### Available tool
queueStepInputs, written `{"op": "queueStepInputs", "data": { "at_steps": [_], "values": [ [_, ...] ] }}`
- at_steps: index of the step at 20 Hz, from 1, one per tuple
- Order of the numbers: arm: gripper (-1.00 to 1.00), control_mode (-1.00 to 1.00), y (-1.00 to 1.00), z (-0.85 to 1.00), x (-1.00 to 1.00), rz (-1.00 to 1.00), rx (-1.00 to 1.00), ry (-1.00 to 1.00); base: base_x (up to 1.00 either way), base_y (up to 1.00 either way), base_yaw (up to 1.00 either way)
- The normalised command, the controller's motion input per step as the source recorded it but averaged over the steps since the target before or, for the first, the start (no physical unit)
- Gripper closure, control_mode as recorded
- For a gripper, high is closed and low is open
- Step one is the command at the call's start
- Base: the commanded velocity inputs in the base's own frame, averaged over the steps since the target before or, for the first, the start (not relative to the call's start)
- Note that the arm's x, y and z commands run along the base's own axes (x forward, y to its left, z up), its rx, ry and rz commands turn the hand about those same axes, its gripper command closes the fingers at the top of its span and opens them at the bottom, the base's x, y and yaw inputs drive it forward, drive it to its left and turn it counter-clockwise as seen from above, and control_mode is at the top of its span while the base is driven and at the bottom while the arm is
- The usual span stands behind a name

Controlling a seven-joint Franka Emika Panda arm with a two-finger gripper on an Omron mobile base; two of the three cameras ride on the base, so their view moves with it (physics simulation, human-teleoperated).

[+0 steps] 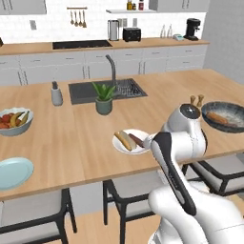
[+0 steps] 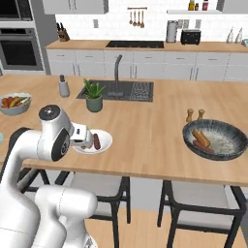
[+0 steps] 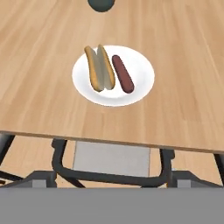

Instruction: Place one bun and one sausage from the bowl on each plate.

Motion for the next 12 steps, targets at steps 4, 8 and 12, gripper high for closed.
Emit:
{"op": "queueStepInputs", "data": {
  "at_steps": [4, 8, 12],
  "values": [
    [-1.00, 1.00, 0.00, 0.00, 0.00, 0.00, 0.00, 0.00, 0.00, -1.00, -0.01],
    [-1.00, 1.00, 0.00, 0.00, 0.00, 0.00, 0.00, 0.00, 0.00, -1.00, 0.00],
    [-1.00, 1.00, 0.00, 0.00, 0.00, 0.00, 0.00, 0.00, 0.00, -1.00, 0.00]
  ]
}}
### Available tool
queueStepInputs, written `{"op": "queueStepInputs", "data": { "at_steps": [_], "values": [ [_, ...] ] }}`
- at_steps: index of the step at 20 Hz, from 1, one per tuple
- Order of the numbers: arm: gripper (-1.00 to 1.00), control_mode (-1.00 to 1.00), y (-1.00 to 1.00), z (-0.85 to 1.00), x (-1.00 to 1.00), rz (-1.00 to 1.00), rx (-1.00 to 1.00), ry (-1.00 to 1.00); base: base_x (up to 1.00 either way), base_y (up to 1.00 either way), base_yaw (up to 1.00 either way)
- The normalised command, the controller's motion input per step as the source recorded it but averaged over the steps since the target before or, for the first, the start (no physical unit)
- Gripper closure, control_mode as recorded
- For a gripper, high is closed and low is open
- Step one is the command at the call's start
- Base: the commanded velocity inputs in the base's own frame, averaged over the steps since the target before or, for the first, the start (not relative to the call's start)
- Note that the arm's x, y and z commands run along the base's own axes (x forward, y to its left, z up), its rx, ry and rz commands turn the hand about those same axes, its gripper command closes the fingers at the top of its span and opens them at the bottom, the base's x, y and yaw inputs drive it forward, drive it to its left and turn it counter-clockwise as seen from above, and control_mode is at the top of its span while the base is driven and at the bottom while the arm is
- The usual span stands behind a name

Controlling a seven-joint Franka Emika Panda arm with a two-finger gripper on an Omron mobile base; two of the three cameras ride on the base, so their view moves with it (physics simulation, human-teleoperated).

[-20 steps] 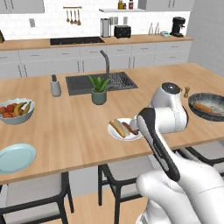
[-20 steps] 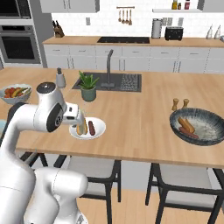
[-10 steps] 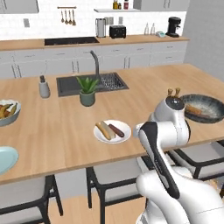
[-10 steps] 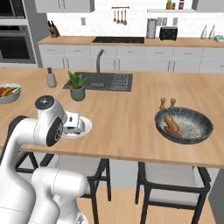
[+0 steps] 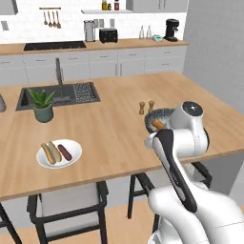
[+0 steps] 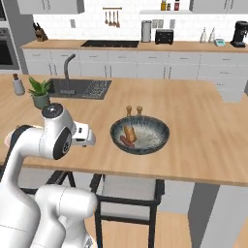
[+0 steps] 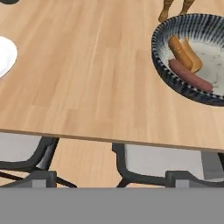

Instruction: Place one bun and one sausage from the bowl on each plate.

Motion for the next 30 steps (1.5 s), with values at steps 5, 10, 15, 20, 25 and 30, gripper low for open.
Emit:
{"op": "queueStepInputs", "data": {
  "at_steps": [5, 10, 15, 20, 25, 30],
  "values": [
    [-1.00, 1.00, 0.00, 0.00, 0.00, 0.00, 0.00, 0.00, 0.00, -0.99, 0.00],
    [-1.00, 1.00, 0.00, 0.00, 0.00, 0.00, 0.00, 0.00, 0.57, -0.26, 0.19],
    [-1.00, 1.00, 0.00, 0.00, 0.00, 0.00, 0.00, 0.00, 0.64, -0.01, 0.23],
    [-1.00, -1.00, 0.00, 0.00, 0.06, 0.00, 0.00, 0.00, 0.07, 0.00, 0.02],
    [-1.00, -1.00, -0.04, 0.37, 0.82, 0.04, 0.00, 0.19, 0.00, 0.00, 0.00],
    [-1.00, -1.00, -0.07, 0.30, 1.00, 0.00, 0.14, 0.27, 0.00, 0.00, 0.00]
  ]
}}
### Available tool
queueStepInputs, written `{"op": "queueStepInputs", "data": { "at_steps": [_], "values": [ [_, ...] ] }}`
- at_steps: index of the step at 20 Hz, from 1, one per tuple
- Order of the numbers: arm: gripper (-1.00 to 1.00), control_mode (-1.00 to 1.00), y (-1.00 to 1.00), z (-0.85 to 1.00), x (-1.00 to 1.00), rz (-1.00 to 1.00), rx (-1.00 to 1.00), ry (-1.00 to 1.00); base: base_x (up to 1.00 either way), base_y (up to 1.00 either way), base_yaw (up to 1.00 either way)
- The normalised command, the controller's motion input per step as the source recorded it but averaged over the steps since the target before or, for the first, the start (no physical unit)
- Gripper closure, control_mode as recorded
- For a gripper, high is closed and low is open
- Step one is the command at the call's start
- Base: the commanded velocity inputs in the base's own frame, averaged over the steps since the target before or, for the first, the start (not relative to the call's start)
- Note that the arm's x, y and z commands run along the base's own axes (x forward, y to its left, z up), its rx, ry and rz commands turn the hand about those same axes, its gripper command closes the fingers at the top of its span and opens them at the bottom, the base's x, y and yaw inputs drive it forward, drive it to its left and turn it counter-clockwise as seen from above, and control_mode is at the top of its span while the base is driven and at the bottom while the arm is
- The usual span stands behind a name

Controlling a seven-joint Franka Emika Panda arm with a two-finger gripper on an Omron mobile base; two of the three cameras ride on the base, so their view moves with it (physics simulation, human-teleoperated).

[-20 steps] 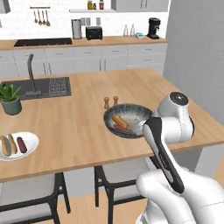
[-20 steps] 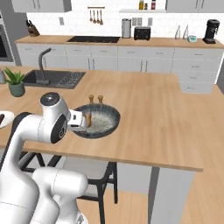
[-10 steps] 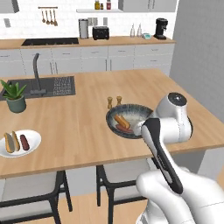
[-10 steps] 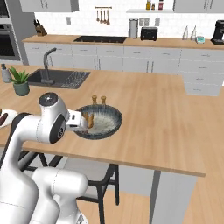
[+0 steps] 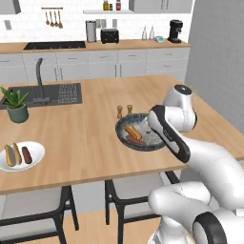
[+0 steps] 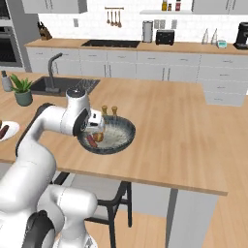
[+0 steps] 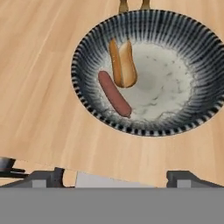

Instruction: Place one bun and one sausage from the bowl on each plate.

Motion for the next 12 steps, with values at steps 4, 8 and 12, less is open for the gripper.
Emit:
{"op": "queueStepInputs", "data": {
  "at_steps": [4, 8, 12],
  "values": [
    [-1.00, -1.00, 0.00, -0.05, 1.00, 0.00, 0.19, 0.27, 0.00, 0.00, 0.00],
    [-1.00, -1.00, 0.02, -0.42, 1.00, -0.07, 0.03, 0.22, 0.00, 0.00, 0.00],
    [-1.00, -1.00, 0.18, -0.77, 0.88, -0.02, -0.05, 0.07, 0.00, 0.00, 0.00]
  ]
}}
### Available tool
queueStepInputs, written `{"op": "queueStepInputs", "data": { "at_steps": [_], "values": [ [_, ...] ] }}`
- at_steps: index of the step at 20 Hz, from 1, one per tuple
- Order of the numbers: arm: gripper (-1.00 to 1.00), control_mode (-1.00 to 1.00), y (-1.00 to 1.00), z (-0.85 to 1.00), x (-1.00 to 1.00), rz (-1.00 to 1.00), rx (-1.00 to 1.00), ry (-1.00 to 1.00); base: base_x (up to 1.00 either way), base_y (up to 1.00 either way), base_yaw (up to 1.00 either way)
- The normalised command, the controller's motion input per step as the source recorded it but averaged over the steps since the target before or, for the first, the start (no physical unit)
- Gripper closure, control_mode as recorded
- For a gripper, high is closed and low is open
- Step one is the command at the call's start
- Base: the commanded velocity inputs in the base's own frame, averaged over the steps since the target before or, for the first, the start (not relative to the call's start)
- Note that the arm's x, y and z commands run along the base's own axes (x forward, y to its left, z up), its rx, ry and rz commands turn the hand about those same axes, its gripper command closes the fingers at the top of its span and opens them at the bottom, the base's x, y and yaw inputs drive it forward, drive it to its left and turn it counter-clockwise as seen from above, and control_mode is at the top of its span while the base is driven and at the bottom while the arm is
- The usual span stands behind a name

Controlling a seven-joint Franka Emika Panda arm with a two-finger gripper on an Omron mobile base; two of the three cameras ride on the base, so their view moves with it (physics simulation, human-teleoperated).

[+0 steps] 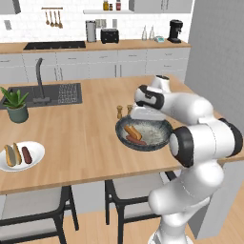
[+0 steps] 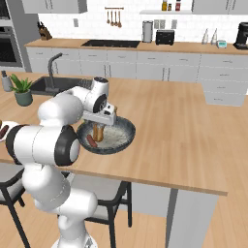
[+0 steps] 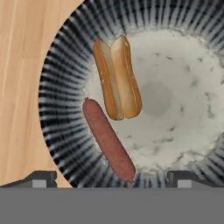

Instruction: Place one bun and one sausage from the bowl on each plate.

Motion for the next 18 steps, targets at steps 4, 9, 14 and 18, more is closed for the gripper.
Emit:
{"op": "queueStepInputs", "data": {
  "at_steps": [4, 9, 14, 18],
  "values": [
    [-1.00, -1.00, 0.21, -0.68, 0.38, 0.00, -0.01, 0.00, 0.00, 0.00, 0.00],
    [-1.00, -1.00, 0.21, -0.63, 0.02, 0.00, -0.05, 0.00, 0.00, 0.00, 0.00],
    [-1.00, -1.00, 0.03, -0.22, 0.36, 0.00, -0.03, 0.00, 0.00, 0.00, 0.00],
    [-1.00, -1.00, -0.16, -0.01, 0.35, 0.00, 0.00, 0.00, 0.00, 0.00, 0.00]
  ]
}}
